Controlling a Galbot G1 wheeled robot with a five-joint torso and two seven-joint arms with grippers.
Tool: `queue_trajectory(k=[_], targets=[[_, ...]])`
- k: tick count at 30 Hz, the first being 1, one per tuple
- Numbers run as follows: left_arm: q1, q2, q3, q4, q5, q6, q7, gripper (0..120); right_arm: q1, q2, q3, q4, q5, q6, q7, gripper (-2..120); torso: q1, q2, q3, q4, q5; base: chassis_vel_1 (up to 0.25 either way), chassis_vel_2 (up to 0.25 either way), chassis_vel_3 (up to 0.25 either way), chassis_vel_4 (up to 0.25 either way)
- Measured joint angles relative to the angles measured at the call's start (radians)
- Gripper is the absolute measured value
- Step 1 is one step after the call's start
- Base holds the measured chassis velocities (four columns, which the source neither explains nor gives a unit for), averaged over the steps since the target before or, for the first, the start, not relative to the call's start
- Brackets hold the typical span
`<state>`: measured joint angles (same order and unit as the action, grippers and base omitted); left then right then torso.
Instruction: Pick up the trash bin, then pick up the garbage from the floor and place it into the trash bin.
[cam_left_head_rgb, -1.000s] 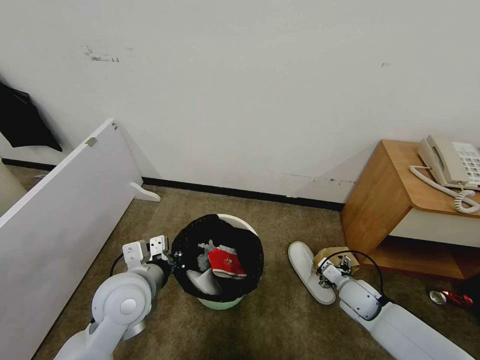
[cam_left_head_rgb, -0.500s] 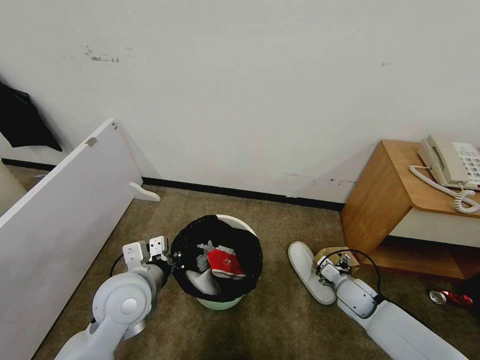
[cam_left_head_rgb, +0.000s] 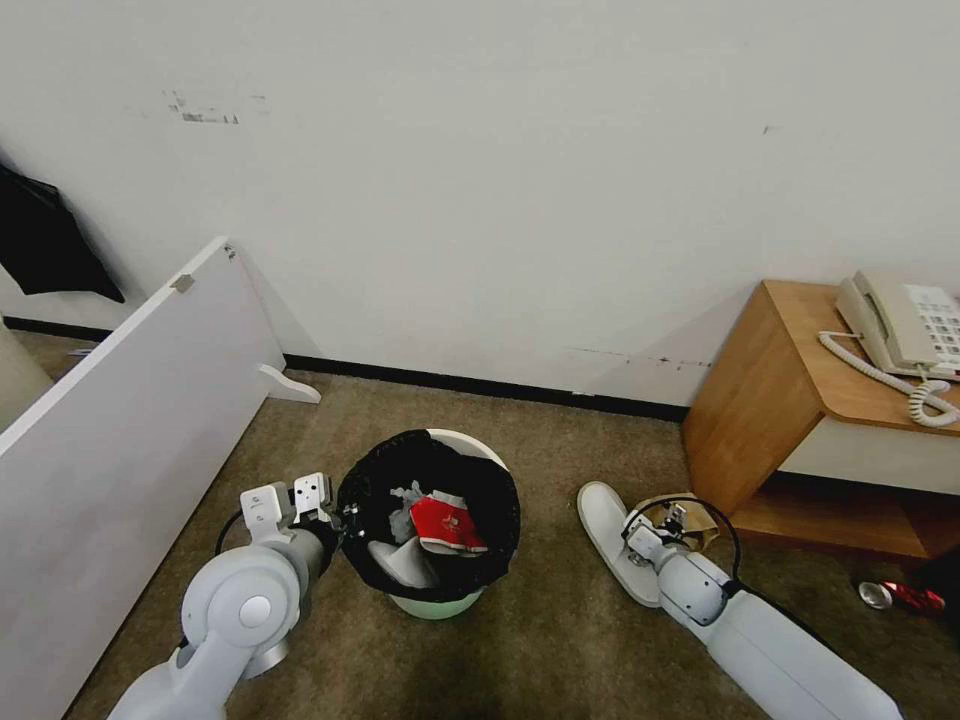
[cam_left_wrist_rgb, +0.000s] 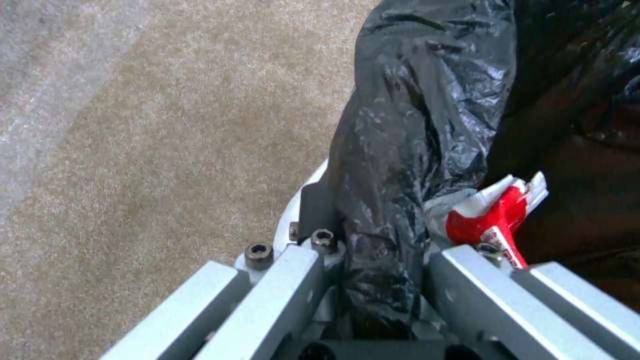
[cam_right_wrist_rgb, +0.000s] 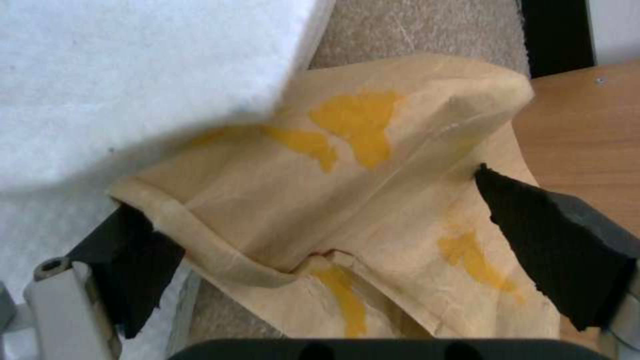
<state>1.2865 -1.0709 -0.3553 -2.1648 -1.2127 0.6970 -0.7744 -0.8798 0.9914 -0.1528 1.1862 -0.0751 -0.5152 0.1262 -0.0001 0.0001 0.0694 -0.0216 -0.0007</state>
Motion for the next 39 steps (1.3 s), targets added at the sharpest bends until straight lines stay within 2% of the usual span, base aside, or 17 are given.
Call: queue_trajectory(k=[7, 14, 16, 17, 19, 21, 22, 23, 25, 26, 28, 29, 31, 34, 37, 39], targets=[[0.002, 0.001, -0.002, 0.004, 0.002, -0.001, 0.001, 1, -0.008, 0.007, 0.026, -0.037, -0.035, 0.019, 0.006, 100, 0.000, 0.000, 0.000, 0.0006, 0.0009, 0.000, 0.000, 0.000, 0.000], [0.000, -0.003, 0.003, 0.005, 0.007, -0.003, 0.002, 1, -0.016, 0.005, 0.038, -0.042, -0.048, 0.021, 0.017, 99, 0.000, 0.000, 0.000, -0.0001, 0.0012, 0.000, 0.000, 0.000, 0.000], [0.001, -0.003, 0.003, 0.006, 0.010, -0.003, 0.002, 1, -0.019, 0.003, 0.041, -0.040, -0.048, 0.021, 0.018, 90, 0.000, 0.000, 0.000, -0.0002, 0.0012, 0.000, 0.000, 0.000, 0.000], [0.001, -0.003, 0.003, 0.006, 0.010, -0.003, 0.002, 1, -0.019, 0.003, 0.041, -0.040, -0.048, 0.021, 0.018, 90, 0.000, 0.000, 0.000, -0.0002, 0.0012, 0.000, 0.000, 0.000, 0.000], [0.002, -0.005, 0.003, 0.007, 0.011, -0.004, 0.004, 1, -0.020, 0.003, 0.042, -0.040, -0.051, 0.021, 0.021, 80, 0.000, 0.000, 0.000, -0.0001, 0.0011, 0.000, 0.000, 0.000, 0.000], [0.002, -0.005, 0.003, 0.008, 0.011, -0.004, 0.004, 1, -0.020, 0.003, 0.042, -0.040, -0.053, 0.021, 0.023, 77, 0.000, 0.000, 0.000, -0.0001, 0.0011, 0.000, 0.000, 0.000, 0.000], [0.003, -0.007, 0.003, 0.008, 0.012, -0.005, 0.005, 1, -0.020, 0.005, 0.043, -0.043, -0.057, 0.021, 0.026, 69, 0.000, 0.000, 0.000, -0.0001, 0.0011, 0.000, 0.000, 0.000, 0.000], [0.003, -0.007, 0.003, 0.008, 0.012, -0.005, 0.005, 1, -0.020, 0.005, 0.043, -0.043, -0.057, 0.021, 0.026, 69, 0.000, 0.000, 0.000, -0.0001, 0.0011, 0.000, 0.000, 0.000, 0.000], [0.004, -0.009, 0.003, 0.009, 0.013, -0.006, 0.006, 1, -0.019, 0.007, 0.045, -0.047, -0.067, 0.021, 0.032, 59, 0.000, 0.000, 0.000, -0.0001, 0.0010, 0.000, 0.000, 0.000, 0.000], [0.004, -0.009, 0.003, 0.009, 0.013, -0.006, 0.006, 1, -0.019, 0.007, 0.045, -0.047, -0.067, 0.021, 0.032, 59, 0.000, 0.000, 0.000, -0.0001, 0.0010, 0.000, 0.000, 0.000, 0.000], [0.004, -0.011, 0.003, 0.010, 0.016, -0.006, 0.007, 1, -0.017, 0.008, 0.052, -0.048, -0.085, 0.020, 0.037, 47, 0.000, 0.000, 0.000, -0.0002, 0.0007, 0.000, 0.000, 0.000, 0.000], [0.004, -0.011, 0.003, 0.010, 0.016, -0.006, 0.007, 1, -0.017, 0.008, 0.052, -0.048, -0.085, 0.020, 0.037, 47, 0.000, 0.000, 0.000, -0.0002, 0.0007, 0.000, 0.000, 0.000, 0.000], [0.006, -0.014, 0.005, 0.011, 0.022, -0.007, 0.010, 1, -0.014, 0.008, 0.056, -0.048, -0.091, 0.020, 0.041, 36, 0.000, 0.000, 0.000, -0.0002, 0.0004, 0.000, 0.000, 0.000, 0.000], [0.006, -0.016, 0.007, 0.013, 0.025, -0.007, 0.011, 1, -0.014, 0.006, 0.057, -0.049, -0.092, 0.020, 0.044, 30, 0.000, 0.000, 0.000, -0.0003, 0.0005, 0.000, 0.000, 0.000, 0.000], [0.011, -0.021, 0.011, 0.014, 0.034, -0.008, 0.015, 1, -0.013, 0.003, 0.059, -0.045, -0.093, 0.020, 0.050, 13, 0.000, 0.000, 0.000, 0.0000, 0.0005, 0.000, 0.000, 0.000, 0.000], [0.013, -0.024, 0.013, 0.014, 0.038, -0.008, 0.016, 1, -0.014, 0.001, 0.059, -0.041, -0.094, 0.020, 0.054, 8, 0.000, 0.000, 0.000, 0.0002, 0.0008, 0.000, 0.000, 0.000, 0.000]])
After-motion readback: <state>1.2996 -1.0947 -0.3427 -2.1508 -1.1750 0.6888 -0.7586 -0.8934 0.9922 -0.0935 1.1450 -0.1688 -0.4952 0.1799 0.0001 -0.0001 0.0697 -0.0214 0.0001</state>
